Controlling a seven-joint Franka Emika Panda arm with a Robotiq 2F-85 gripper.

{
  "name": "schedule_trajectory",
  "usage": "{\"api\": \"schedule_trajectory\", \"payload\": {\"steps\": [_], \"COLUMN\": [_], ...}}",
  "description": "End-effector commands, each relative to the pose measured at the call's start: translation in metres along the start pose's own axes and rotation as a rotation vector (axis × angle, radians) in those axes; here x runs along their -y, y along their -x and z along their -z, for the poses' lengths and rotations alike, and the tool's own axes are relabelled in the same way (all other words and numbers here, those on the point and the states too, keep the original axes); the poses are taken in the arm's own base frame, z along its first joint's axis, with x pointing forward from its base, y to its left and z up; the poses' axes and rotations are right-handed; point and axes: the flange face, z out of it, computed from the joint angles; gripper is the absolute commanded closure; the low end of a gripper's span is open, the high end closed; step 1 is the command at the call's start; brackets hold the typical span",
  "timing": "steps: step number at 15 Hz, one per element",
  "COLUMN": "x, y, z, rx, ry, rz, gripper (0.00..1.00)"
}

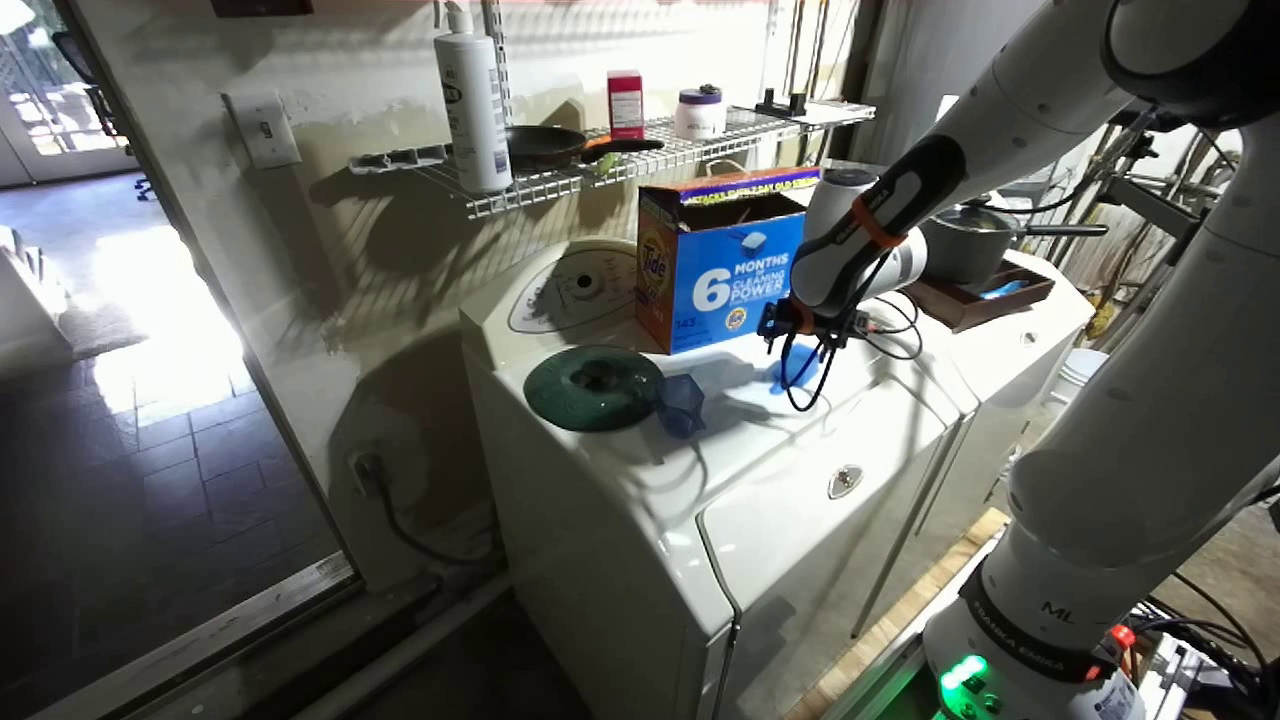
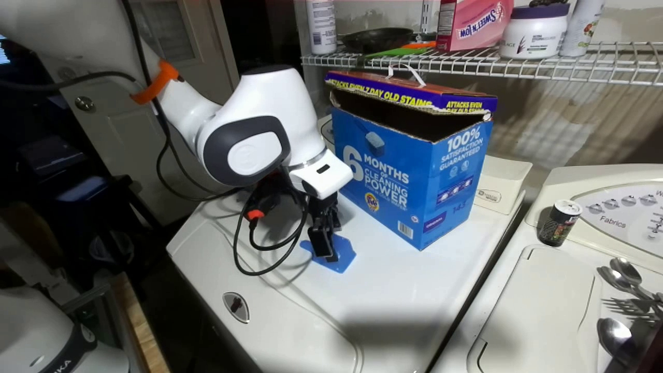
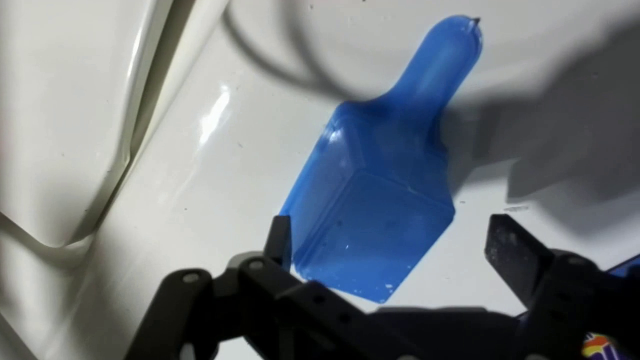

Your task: Pick up the measuring cup on the right and hang it on the box.

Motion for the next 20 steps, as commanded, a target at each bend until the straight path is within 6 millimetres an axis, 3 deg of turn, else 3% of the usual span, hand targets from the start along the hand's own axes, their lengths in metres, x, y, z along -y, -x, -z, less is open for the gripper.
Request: {"api": "schedule_trajectory", "payload": {"steps": [1,10,20], "x": [0.006,0.031,0.009], "y": [-0.013,-0.044,-0.022], "z": [-0.007,-0.006,0.009], "rx": [-0.026,-0.041,0.139], "ry": [-0.033,-0.076,0.061], "rz": [0.025,0.128,0.073], "gripper": [0.00,0.00,0.00]}}
